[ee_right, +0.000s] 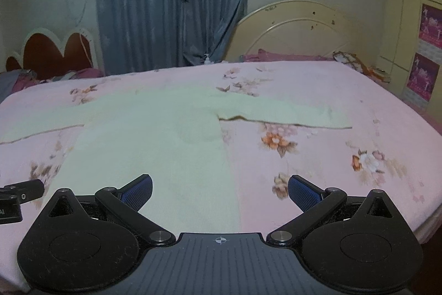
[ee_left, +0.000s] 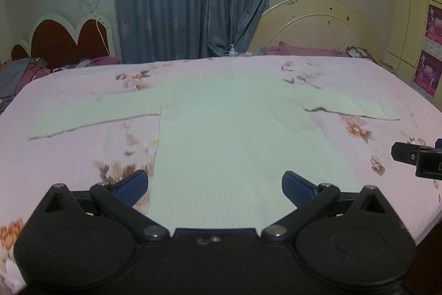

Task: Fold small clothes
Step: 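Move the right tool to the sweater's sleeve cuff and grasp it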

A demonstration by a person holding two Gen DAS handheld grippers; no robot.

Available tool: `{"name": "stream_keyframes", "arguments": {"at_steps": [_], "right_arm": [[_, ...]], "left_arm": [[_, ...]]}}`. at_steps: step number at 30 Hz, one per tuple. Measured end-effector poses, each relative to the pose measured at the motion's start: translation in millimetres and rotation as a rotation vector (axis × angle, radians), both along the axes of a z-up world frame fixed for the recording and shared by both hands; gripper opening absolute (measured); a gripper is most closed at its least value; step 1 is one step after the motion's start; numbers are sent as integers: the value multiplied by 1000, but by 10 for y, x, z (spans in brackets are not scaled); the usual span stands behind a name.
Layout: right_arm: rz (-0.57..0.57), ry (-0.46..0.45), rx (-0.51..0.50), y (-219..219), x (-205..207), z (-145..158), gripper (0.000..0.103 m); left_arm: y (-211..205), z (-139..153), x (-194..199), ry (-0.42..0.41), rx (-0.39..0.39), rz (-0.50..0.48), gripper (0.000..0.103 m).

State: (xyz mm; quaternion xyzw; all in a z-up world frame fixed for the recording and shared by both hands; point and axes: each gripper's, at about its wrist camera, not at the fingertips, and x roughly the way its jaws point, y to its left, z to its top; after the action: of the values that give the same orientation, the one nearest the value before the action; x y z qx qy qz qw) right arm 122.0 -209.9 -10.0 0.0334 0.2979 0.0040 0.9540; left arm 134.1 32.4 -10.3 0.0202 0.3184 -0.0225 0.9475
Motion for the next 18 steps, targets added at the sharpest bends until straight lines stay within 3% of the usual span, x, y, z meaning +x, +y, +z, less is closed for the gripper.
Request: {"name": "stream_keyframes", "arguments": {"at_steps": [8, 18], "right_arm": [[-37, -17, -21, 57, 379, 30, 103], [-111, -4, -28, -297, 818, -37, 103]], "left_arm": [[208, 4, 316, -2, -15, 5, 103], [-26, -104, 719, 9, -44, -40, 103]]}}
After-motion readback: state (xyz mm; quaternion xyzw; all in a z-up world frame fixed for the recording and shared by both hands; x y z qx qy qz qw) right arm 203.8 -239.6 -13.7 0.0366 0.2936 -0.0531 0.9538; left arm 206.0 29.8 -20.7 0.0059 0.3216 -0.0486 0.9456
